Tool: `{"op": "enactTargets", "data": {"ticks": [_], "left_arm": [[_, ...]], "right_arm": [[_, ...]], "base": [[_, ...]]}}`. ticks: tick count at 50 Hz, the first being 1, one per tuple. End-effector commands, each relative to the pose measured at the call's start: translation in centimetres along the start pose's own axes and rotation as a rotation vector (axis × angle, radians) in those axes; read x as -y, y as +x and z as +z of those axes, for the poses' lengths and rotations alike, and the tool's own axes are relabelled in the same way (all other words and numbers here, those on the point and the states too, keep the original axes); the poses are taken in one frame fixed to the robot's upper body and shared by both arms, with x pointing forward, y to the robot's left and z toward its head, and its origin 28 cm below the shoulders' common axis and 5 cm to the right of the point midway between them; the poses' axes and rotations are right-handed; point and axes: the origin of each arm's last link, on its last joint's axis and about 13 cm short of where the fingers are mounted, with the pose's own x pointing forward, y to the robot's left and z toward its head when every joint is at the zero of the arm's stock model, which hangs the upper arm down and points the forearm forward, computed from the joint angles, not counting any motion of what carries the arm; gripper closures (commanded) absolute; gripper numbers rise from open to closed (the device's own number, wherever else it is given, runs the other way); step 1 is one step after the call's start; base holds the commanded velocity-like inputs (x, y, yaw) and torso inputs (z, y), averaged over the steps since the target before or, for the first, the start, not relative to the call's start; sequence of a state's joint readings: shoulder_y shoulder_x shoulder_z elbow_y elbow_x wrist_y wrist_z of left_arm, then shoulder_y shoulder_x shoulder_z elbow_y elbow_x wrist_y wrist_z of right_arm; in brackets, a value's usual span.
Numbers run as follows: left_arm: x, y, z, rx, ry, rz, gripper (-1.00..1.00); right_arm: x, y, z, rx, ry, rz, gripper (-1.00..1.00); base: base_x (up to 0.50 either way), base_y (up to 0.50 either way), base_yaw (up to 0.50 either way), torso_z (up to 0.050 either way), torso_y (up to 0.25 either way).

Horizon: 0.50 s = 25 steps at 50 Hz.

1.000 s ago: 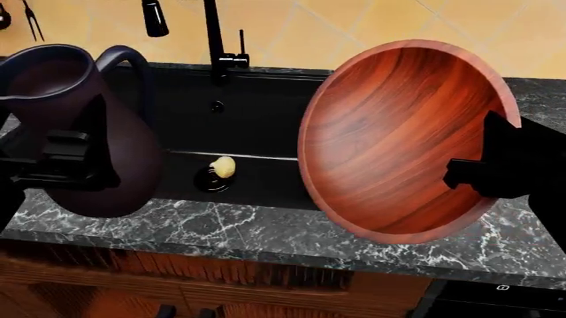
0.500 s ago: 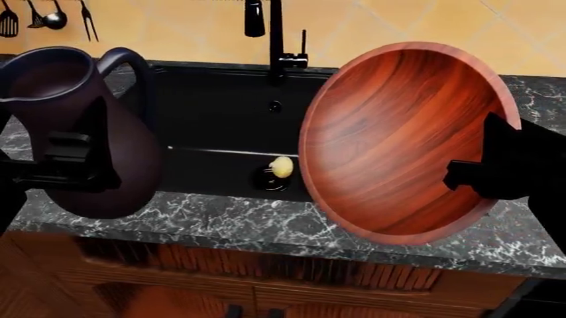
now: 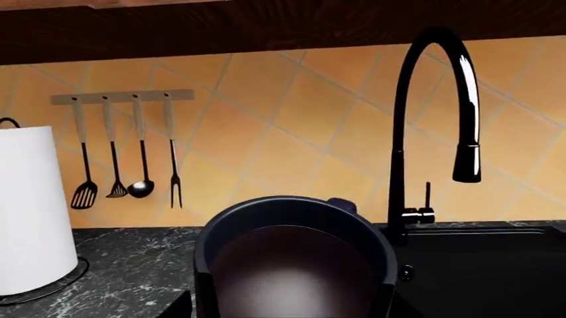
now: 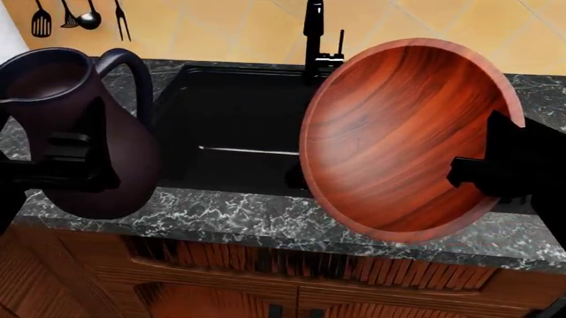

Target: Pick the bowl and pitcher and place them in the sink. Then turn on the water.

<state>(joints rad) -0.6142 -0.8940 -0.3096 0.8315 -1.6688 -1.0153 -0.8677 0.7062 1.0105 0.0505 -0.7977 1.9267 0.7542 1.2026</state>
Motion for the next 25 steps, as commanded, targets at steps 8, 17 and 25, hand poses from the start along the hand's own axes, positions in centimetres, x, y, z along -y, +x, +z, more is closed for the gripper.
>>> {"op": "enactTargets", "data": {"ticks": [8, 17, 25], "left_arm": [[-0.18, 0.05, 0.61, 0.049, -0.019, 0.025, 1.0], [-0.16, 0.07, 0.58, 0.049, -0.018, 0.025, 1.0], [-0.18, 0.07, 0.58, 0.049, -0.018, 0.023, 1.0]], "right_arm": [[0.11, 0.09, 0.18, 0.032, 0.012, -0.019, 1.0], [0.15, 0.11, 0.1, 0.03, 0.014, -0.021, 1.0], [0.17, 0.12, 0.09, 0.033, 0.019, -0.023, 1.0]], "base": [[0.01, -0.08, -0.13, 0.0, 0.003], [0.02, -0.31, -0.48, 0.001, 0.001], [0.0, -0.11, -0.15, 0.001, 0.001]]}}
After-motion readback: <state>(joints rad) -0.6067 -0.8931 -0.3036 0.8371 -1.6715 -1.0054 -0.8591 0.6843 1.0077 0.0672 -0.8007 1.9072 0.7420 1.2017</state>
